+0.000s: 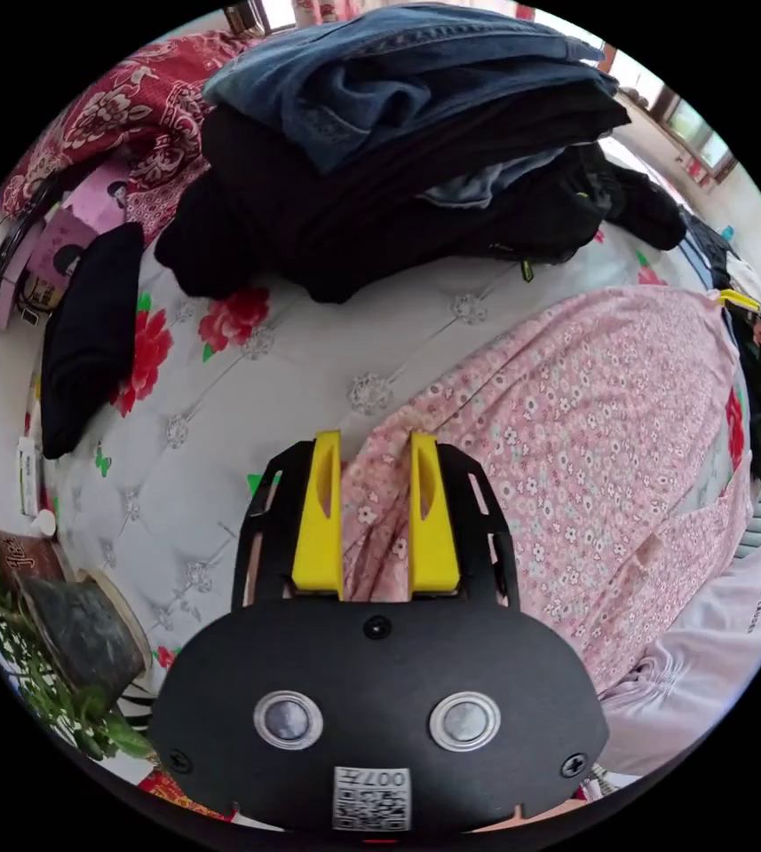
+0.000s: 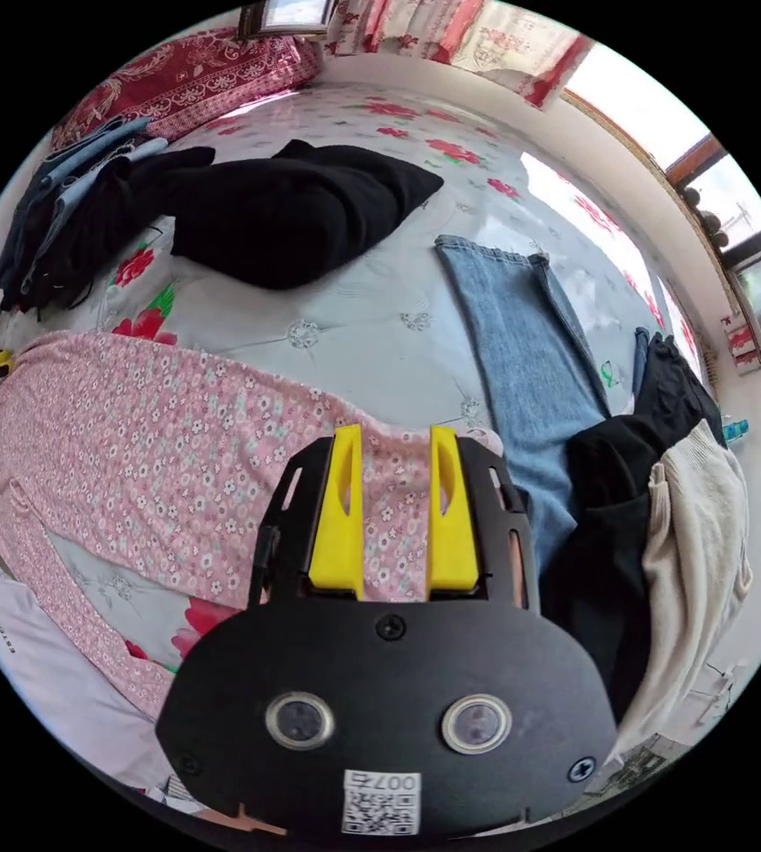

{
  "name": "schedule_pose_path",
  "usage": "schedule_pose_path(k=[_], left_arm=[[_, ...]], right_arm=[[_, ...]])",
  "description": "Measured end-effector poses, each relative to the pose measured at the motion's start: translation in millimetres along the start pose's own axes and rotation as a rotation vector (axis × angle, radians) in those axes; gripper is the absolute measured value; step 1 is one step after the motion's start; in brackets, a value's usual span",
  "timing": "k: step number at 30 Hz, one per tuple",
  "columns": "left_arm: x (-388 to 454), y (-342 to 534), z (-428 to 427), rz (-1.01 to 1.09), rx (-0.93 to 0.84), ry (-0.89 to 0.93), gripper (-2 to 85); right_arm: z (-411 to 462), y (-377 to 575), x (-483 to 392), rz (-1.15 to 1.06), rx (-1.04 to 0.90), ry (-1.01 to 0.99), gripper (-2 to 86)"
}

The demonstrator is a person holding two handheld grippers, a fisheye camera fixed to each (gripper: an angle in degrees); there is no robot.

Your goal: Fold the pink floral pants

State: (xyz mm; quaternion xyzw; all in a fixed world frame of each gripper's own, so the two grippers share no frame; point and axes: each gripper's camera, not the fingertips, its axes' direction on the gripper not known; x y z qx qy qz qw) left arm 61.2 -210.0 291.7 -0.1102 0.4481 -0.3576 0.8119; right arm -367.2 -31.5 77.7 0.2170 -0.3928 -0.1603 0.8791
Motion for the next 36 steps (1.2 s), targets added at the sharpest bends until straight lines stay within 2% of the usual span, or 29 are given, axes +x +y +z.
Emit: schedule_pose_path(k=[3,4,5,7,9,15,17,22,24,27,29,32,36], left_arm=[[-9,2,2,-0.033,0.061,0.064,3.8],[-11,4,3,-0.036,0.068,0.091,1.6],[-11,6,2,-0.039,0.069,0.095,0.2],[-14,8,-3,-0.07,0.06,0.112,-0.5],[-19,16,-17,-0.102,0.111,0.136,-0.8],[-28,91,-120,-0.158,0.408,0.244,-0.9],[-23,141,-167,-0.158,0.532,0.282,-0.9],[-3,255,-232,-0.127,0.653,0.303,-0.9],[5,293,-235,-0.136,0.627,0.295,-0.9],[15,338,-197,-0.204,0.47,0.313,-0.9],[27,357,-140,-0.26,0.274,0.308,-0.9],[39,366,-84,-0.295,0.079,0.265,-0.9],[41,360,-73,-0.28,0.035,0.232,-0.9]], right_arm=[[50,-22,0,-0.051,-0.16,0.029,2.9],[62,-24,-1,-0.067,-0.199,-0.017,1.8],[54,-23,3,-0.043,-0.115,-0.072,1.0],[56,-25,7,0.02,-0.177,-0.067,0.4],[37,-14,5,0.022,-0.099,-0.042,0.1],[-101,73,1,0.075,0.25,-0.048,-0.2],[-157,132,-8,0.09,0.359,-0.034,-0.2],[-233,274,-34,0.184,0.495,0.019,-0.2],[-238,326,-44,0.249,0.487,0.027,-0.2],[-201,402,-64,0.379,0.363,-0.023,-0.1],[-130,447,-79,0.475,0.129,-0.136,0.1],[-72,487,-92,0.591,-0.073,-0.242,0.8],[-90,505,-82,0.652,0.012,-0.276,2.6]])
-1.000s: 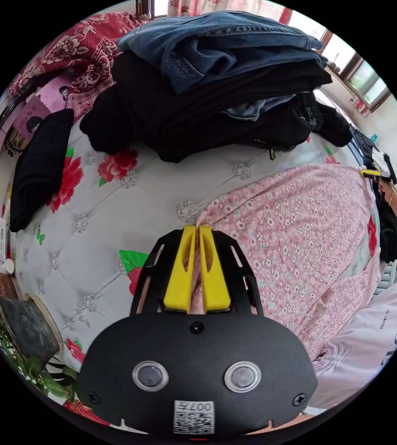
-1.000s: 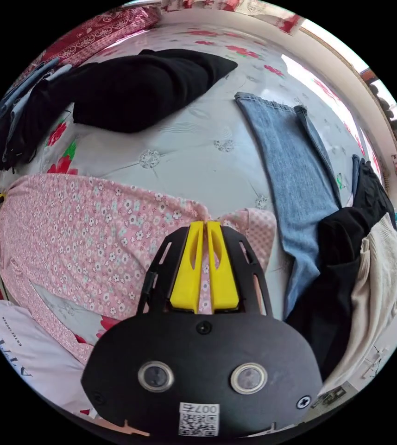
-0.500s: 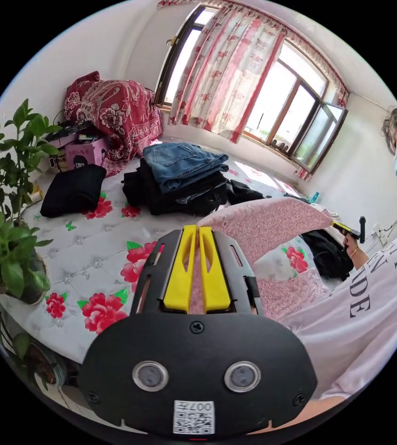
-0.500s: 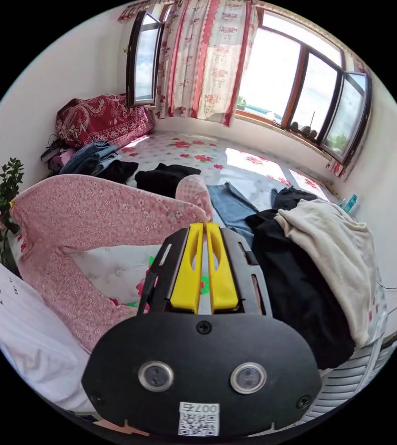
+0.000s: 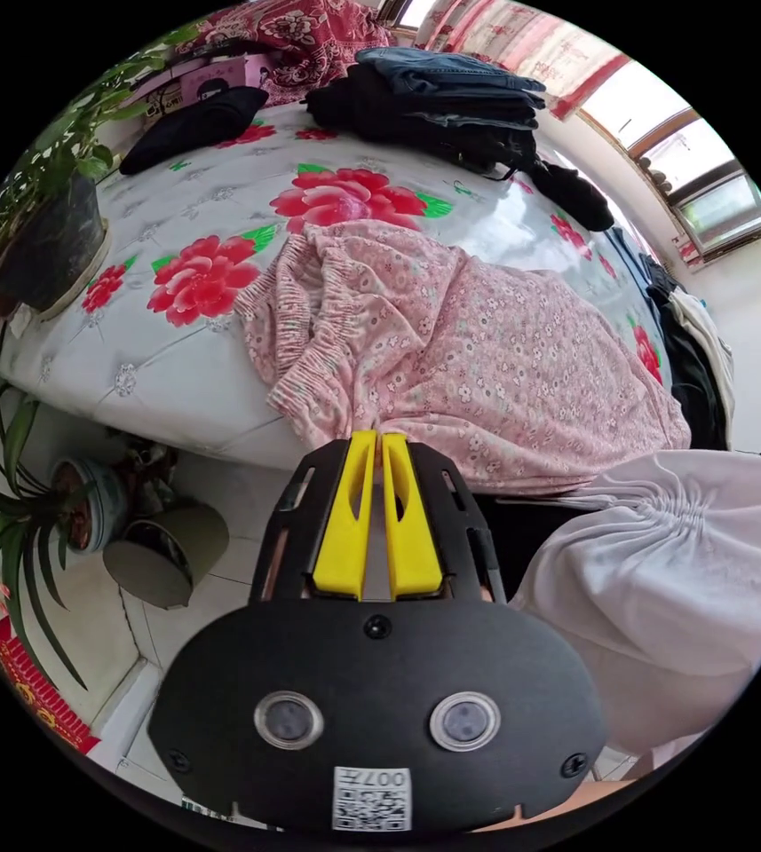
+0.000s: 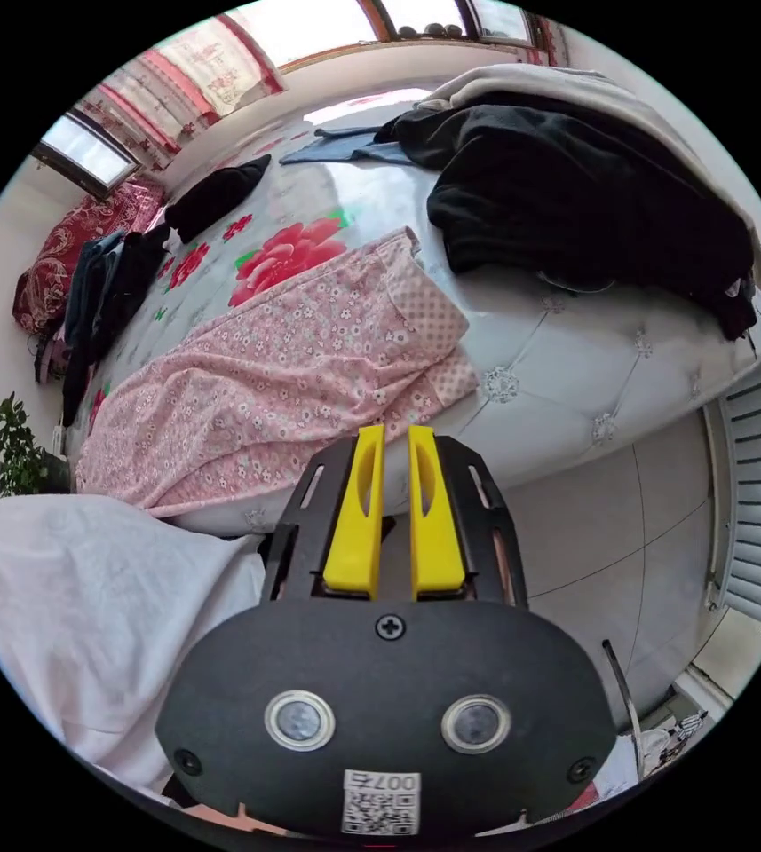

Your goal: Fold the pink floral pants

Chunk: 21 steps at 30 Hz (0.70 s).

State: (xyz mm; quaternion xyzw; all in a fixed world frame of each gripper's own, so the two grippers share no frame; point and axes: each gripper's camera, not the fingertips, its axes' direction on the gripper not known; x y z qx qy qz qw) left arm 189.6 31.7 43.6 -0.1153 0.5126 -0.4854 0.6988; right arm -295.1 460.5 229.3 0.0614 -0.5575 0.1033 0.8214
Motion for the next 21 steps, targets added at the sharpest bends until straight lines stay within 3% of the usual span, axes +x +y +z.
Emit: schedule_pose_path(k=[7,13,18,21], left_arm=[[5,-23,-6,0.049,-0.007,-0.032,-0.9],[12,-32,-65,0.086,0.161,-0.031,-0.9],[9,-24,-98,0.066,0.237,-0.163,-0.8],[-4,-22,-68,0.008,0.144,-0.198,-0.3]], right_arm=[[-33,-45,28,0.112,0.183,-0.094,5.3],[-4,-101,42,0.196,0.076,-0.11,1.2],[-55,-88,20,0.032,0.204,-0.121,0.6],[-42,-71,21,0.01,0.16,-0.072,1.4]])
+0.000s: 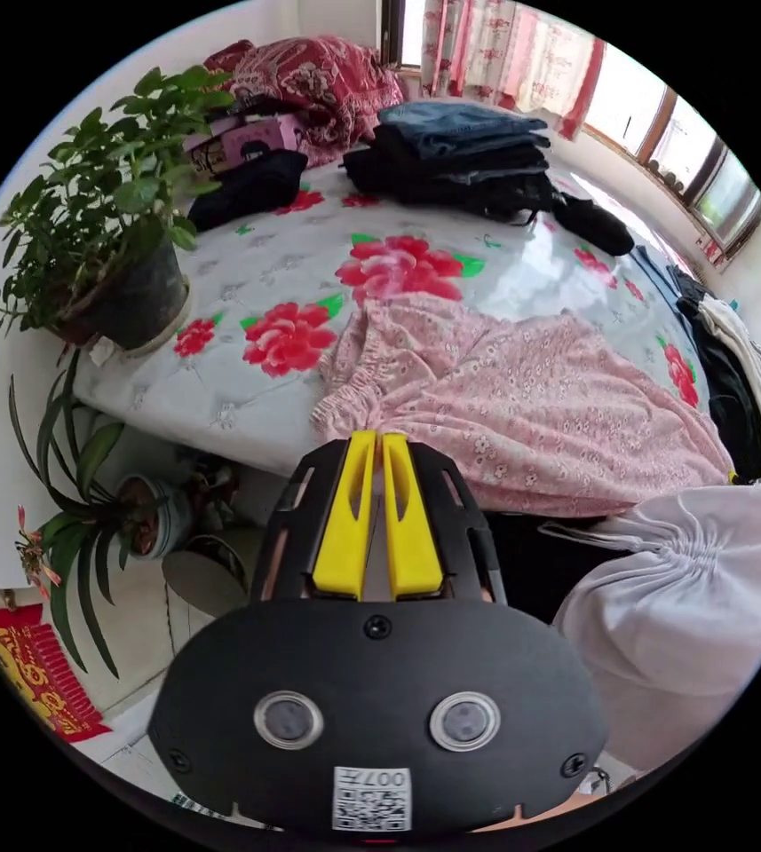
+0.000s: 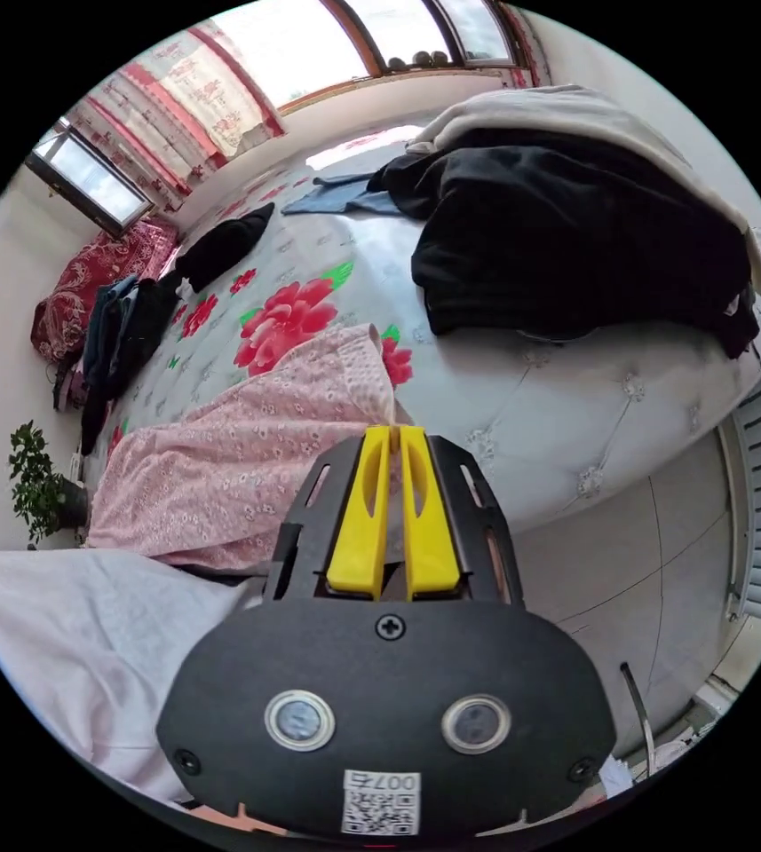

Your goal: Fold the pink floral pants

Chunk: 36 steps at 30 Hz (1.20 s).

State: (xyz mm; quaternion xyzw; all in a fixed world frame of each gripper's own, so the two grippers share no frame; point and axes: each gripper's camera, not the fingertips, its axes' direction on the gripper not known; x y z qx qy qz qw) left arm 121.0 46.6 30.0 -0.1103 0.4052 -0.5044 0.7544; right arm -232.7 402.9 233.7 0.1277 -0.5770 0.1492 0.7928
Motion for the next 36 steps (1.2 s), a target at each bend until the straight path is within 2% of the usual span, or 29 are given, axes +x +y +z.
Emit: schedule_pose_path(k=[2,4,8,13,18,20,23,25,27,29,32,36], left_arm=[[-4,9,43,-0.044,-0.184,-0.006,0.7],[-6,18,51,-0.099,-0.225,-0.04,1.6],[-20,37,29,-0.231,-0.095,0.031,3.8],[-30,29,44,-0.307,-0.086,0.182,5.9],[11,1,85,-0.236,-0.172,0.245,6.1],[34,-4,87,-0.17,-0.116,0.289,5.9],[44,0,82,-0.173,-0.109,0.297,5.9],[40,9,71,-0.179,-0.098,0.294,6.0],[30,22,55,-0.21,-0.074,0.272,6.0],[17,36,29,-0.25,-0.019,0.246,6.1],[20,32,5,-0.212,0.024,0.228,6.3],[50,2,-2,-0.119,0.053,0.241,7.1]], right_arm=[[30,10,19,0.086,-0.129,0.03,2.9],[31,15,28,0.129,-0.108,0.018,3.9],[32,13,44,0.177,-0.065,-0.061,5.4],[59,-12,43,0.13,-0.129,-0.072,4.3],[22,-43,66,0.142,-0.034,0.087,4.1],[4,-46,93,0.175,-0.002,0.212,5.2],[-4,-49,129,0.245,-0.067,0.297,5.9],[-22,-50,126,0.218,0.003,0.351,5.9],[-35,-57,107,0.129,0.077,0.317,5.7],[-31,-74,68,-0.071,0.118,0.124,5.4],[7,-108,3,-0.345,0.036,-0.145,5.2],[65,-141,-87,-0.621,-0.092,-0.351,5.1]])
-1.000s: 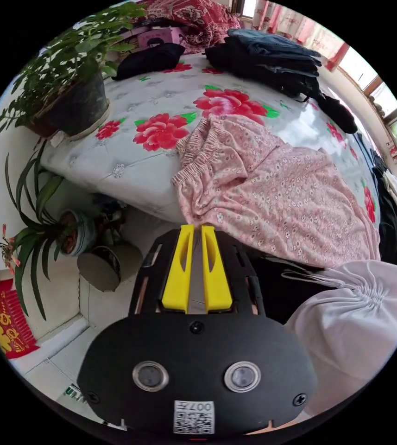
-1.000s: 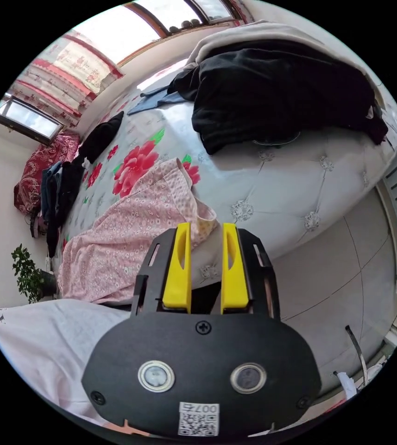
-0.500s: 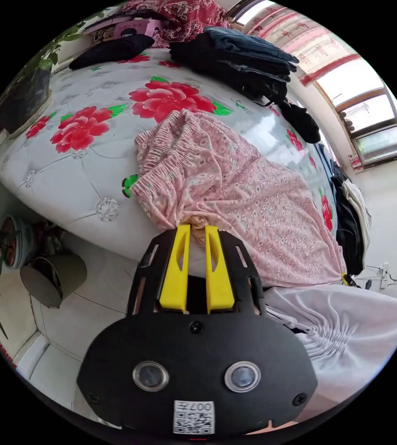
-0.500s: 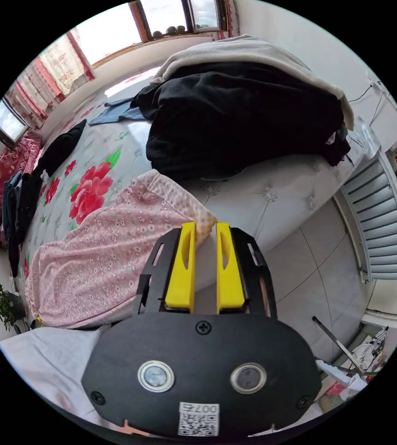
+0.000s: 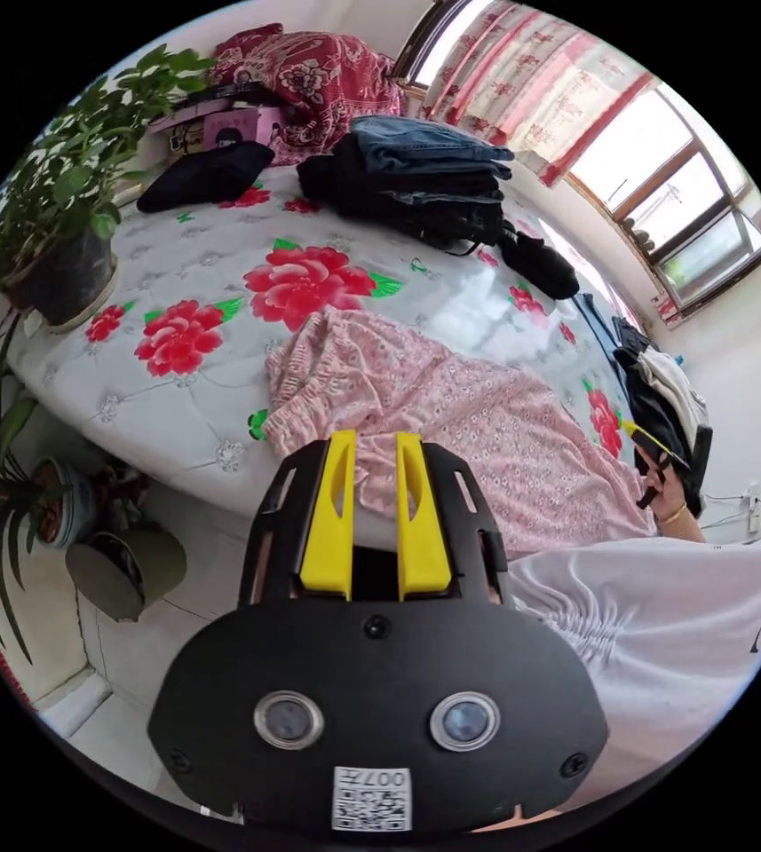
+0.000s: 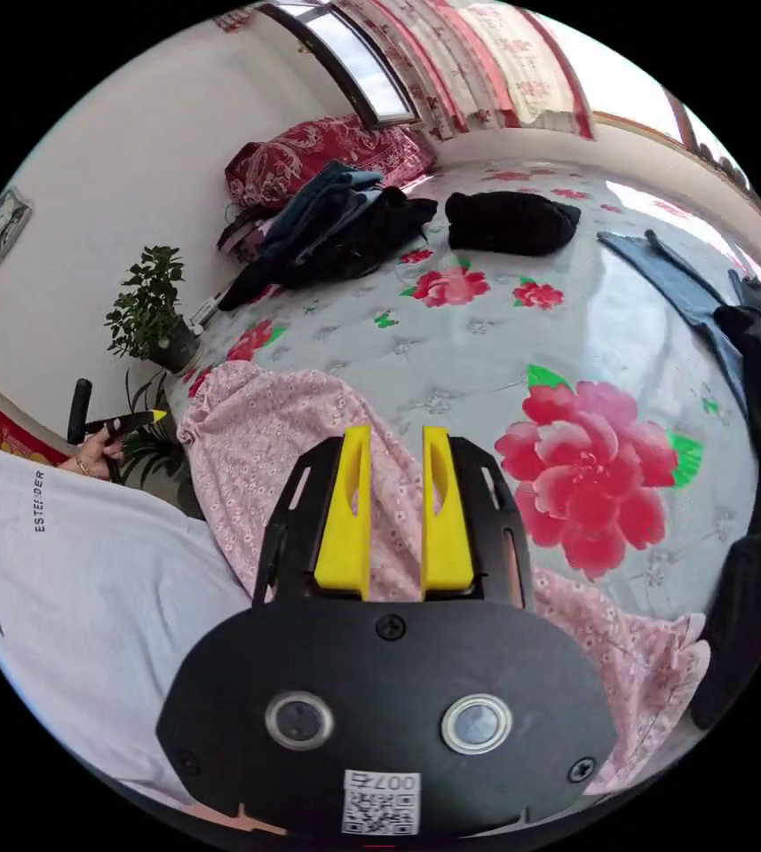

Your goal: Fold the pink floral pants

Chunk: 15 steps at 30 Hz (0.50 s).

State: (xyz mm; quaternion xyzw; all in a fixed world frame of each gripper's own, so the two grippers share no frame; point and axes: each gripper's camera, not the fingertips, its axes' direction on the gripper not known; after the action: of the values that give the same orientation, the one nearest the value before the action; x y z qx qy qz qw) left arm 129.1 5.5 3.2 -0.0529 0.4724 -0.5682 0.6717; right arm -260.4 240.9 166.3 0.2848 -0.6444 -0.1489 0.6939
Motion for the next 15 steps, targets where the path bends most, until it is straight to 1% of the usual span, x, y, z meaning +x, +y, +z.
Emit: schedule_pose_path(k=[2,4,6,8,12,14,15], left_arm=[[27,-22,20,0.066,-0.016,0.028,8.1],[46,-37,41,0.135,-0.057,0.001,8.2],[57,-50,62,0.182,-0.104,-0.055,8.1],[57,-66,80,0.207,-0.134,-0.057,7.8],[49,-85,102,0.232,-0.169,-0.067,7.3],[40,-90,120,0.25,-0.217,-0.132,6.1],[37,-90,124,0.253,-0.23,-0.141,5.8]], right_arm=[[40,-42,-24,-0.131,-0.067,-0.064,5.0],[63,-66,-37,-0.206,-0.109,-0.089,4.9],[83,-85,-45,-0.251,-0.16,-0.098,4.6],[103,-100,-45,-0.286,-0.229,-0.087,3.1],[104,-98,-44,-0.339,-0.338,-0.098,0.8],[76,-84,-51,-0.441,-0.356,-0.14,0.3],[69,-81,-52,-0.455,-0.371,-0.164,0.3]])
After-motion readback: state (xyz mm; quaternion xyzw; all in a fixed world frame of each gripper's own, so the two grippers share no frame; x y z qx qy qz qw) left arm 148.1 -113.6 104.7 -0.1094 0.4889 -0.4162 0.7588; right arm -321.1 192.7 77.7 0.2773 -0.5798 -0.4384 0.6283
